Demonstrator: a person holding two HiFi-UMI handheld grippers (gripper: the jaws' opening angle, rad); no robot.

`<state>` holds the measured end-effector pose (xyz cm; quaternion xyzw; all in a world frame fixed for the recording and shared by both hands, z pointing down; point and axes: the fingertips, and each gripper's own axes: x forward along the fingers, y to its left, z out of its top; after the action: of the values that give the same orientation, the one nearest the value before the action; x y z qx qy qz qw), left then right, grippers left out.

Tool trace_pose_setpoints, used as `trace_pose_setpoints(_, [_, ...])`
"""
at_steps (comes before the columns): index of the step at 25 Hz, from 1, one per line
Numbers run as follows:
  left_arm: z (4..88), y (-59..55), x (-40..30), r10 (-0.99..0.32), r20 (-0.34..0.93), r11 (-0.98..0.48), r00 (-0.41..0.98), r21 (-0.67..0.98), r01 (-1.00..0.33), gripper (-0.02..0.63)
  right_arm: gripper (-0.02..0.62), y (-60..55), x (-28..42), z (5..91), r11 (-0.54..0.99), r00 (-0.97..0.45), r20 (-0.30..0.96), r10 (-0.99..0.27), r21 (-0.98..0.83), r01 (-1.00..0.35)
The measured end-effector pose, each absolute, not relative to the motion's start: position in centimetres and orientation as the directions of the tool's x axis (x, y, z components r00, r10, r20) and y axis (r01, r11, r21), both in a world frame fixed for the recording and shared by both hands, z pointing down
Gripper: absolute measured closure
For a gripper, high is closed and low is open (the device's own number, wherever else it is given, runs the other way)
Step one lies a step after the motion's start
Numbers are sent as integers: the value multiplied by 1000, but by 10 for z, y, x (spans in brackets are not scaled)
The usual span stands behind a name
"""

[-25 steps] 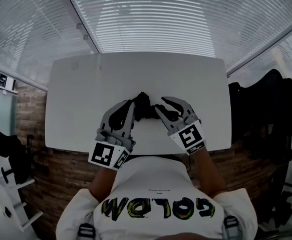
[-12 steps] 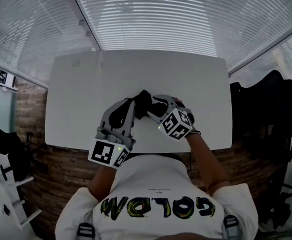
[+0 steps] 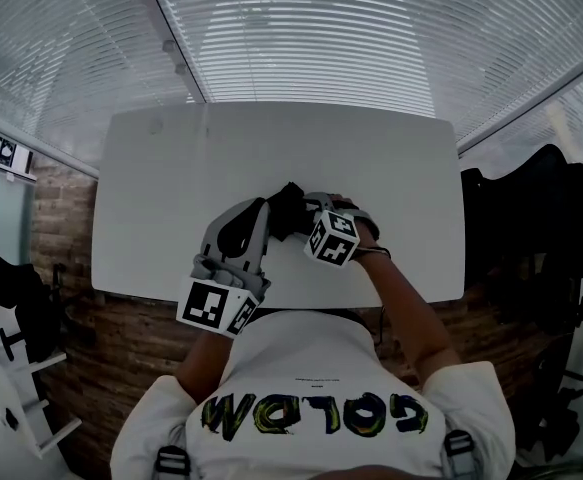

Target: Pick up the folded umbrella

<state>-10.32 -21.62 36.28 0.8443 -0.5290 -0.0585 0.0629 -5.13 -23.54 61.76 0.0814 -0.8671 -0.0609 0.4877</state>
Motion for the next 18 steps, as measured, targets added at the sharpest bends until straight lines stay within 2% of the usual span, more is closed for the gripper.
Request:
trace_pose_setpoints(11, [365,-219,-109,-905,-31,-422,424,173,-890,597,231,-238,-50,670,993,-359,927,-103,119,23])
trace_pose_setpoints(18, [365,-219,-114,-909,-30,-415,416,175,-893,597,224,-236,-51,692,996,-285,958,-27,48,69])
